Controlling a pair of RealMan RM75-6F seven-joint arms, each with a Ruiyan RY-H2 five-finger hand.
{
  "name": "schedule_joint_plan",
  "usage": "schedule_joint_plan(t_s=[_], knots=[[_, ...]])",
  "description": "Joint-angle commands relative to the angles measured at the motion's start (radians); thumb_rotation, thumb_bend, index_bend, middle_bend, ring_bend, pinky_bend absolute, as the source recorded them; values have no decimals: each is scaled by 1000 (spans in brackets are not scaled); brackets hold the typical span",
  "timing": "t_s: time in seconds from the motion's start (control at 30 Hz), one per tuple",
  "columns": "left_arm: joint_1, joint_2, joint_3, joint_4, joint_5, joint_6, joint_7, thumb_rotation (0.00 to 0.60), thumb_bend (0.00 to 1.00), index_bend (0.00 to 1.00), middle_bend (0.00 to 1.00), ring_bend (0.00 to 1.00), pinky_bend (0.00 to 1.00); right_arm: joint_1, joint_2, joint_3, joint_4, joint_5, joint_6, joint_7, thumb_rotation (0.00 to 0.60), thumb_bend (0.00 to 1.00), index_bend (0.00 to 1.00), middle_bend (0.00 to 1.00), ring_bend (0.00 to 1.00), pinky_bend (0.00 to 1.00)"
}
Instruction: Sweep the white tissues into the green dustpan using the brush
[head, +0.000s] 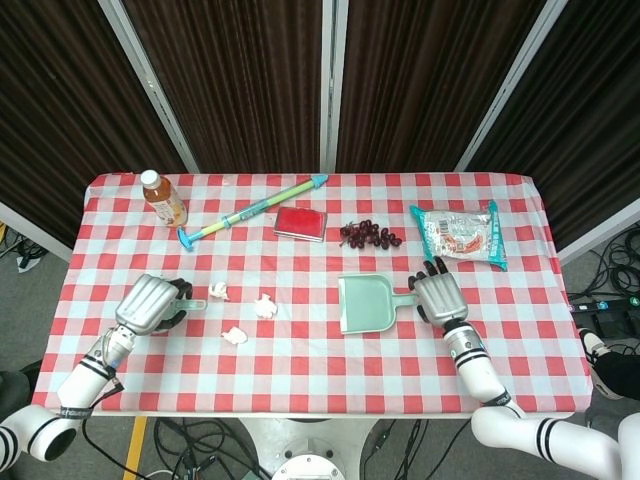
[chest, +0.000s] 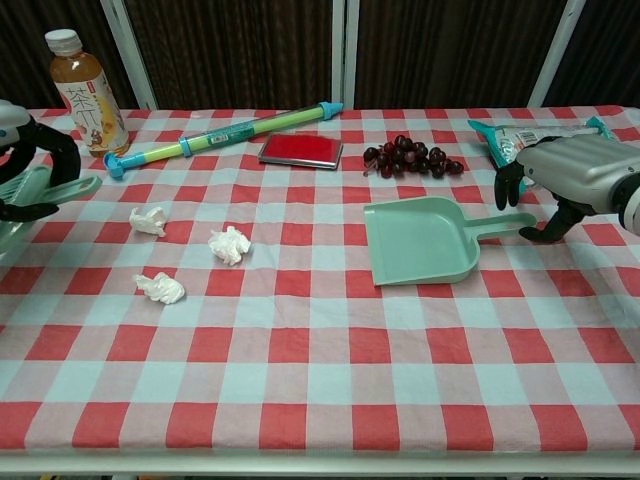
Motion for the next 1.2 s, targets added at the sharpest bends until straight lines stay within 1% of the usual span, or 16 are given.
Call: schedule_joint_plan(t_s=[0.03,0.27,0.4,0.67,0.8,0.9,1.03,1.2], knots=[[0,0,0,-1,1,-3,2,600,429,540,565,733,879,7,-4,-4,3,7,-3,-7,600,250,367,365,125,89],[2,0,-3,-3,6,-3,1,600,429,540,564,732,879,29,-25,-15,15,27,-8,-28,600,250,366,371,125,89],[2,-4,-4,3,4,-8,-2,600,429,540,564,732,879,41,-35,-18,24,35,-9,-34,600,251,380,392,143,89],[4,-13,-3,16,11,-11,-8,600,429,540,564,732,879,58,-51,-26,35,51,-3,-53,600,254,458,437,178,89],[4,-18,-5,31,17,-8,-17,600,431,540,564,732,879,66,-54,-25,31,53,3,-57,600,300,539,489,224,91],[4,-27,-5,55,24,-3,-35,600,432,540,564,732,879,74,-47,-21,15,53,6,-62,600,326,593,528,258,98],[8,-54,-6,104,36,12,-96,600,432,540,564,732,879,89,-28,-11,-31,62,14,-82,600,327,649,558,283,106],[-4,-109,-5,203,58,11,-175,600,432,540,564,732,879,122,-11,3,-96,139,4,-143,600,327,658,565,290,110]])
